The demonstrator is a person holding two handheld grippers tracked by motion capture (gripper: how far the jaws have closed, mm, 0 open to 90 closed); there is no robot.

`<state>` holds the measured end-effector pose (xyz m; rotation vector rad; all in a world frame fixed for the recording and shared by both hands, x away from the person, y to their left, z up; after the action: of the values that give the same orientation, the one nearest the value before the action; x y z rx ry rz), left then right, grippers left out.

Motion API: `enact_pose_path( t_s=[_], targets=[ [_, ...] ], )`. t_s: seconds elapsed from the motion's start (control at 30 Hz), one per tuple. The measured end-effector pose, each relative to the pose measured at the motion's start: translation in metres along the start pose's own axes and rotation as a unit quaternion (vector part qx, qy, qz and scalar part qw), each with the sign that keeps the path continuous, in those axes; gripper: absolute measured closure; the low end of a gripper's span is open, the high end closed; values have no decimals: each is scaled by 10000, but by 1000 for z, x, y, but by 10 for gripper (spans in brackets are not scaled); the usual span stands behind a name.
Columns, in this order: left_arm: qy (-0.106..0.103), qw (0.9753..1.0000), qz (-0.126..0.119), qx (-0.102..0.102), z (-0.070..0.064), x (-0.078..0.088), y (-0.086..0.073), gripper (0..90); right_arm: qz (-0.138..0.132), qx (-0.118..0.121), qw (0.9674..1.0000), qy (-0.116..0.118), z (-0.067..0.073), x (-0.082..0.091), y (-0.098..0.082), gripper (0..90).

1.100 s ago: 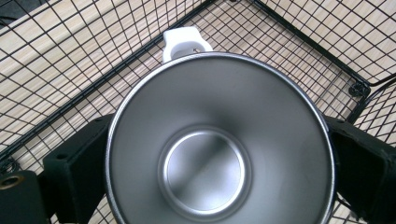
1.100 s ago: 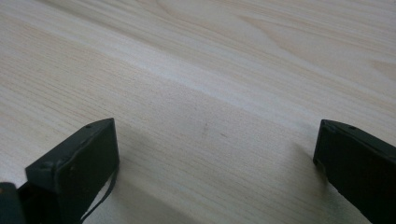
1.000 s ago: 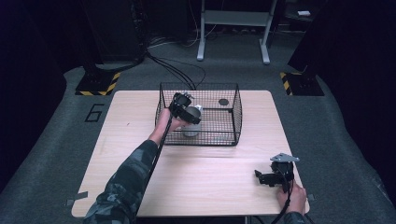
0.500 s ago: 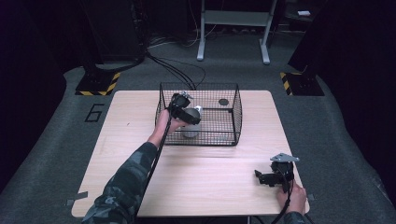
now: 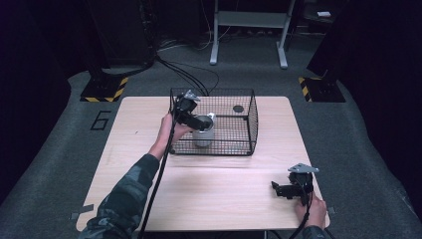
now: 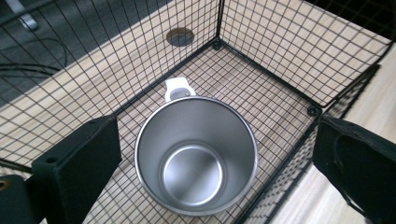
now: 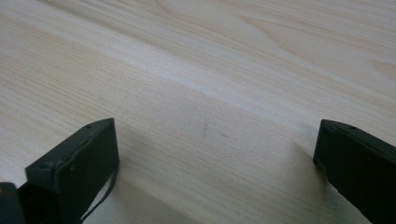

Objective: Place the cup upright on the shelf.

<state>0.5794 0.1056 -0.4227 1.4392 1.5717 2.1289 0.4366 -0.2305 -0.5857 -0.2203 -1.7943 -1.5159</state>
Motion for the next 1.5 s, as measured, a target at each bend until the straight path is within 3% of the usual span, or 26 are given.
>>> enact_pose_path(
  t_s=[0.33,0.5,0.7,0.9,1.1,1.33,1.5],
  targets=[
    [-86,9994,-214,-260,-25,42,-6,13,11,-1,10000,12,0,0,0,0],
    [-68,9987,-267,-437,-33,61,-17,12,11,1,10000,10,0,0,0,0],
    [-5,9985,-306,-461,-39,80,-39,12,9,-4,10000,10,0,0,0,0],
    [75,9987,-281,-408,-45,95,-72,14,8,-3,10000,8,0,0,0,0],
    [323,9988,-228,-302,-44,105,-111,15,7,-3,10000,8,0,0,0,0],
    [629,9978,-176,104,-30,117,-163,11,5,1,10000,6,0,0,0,0],
    [914,9945,-40,514,-15,121,-205,2,5,2,10000,6,0,0,0,0]
  ],
)
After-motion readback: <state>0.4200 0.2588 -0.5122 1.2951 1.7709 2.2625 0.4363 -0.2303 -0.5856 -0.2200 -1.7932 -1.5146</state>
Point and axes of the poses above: each handheld gripper's, and its own axes: x roughly backward along the jaws, y roughly out of its top, z roughly to its left, the point moved 8 cm from there along -x, roughly forward along the jaws, and after that the axes turned 4 degrees about -z, right-handed, at the moved point
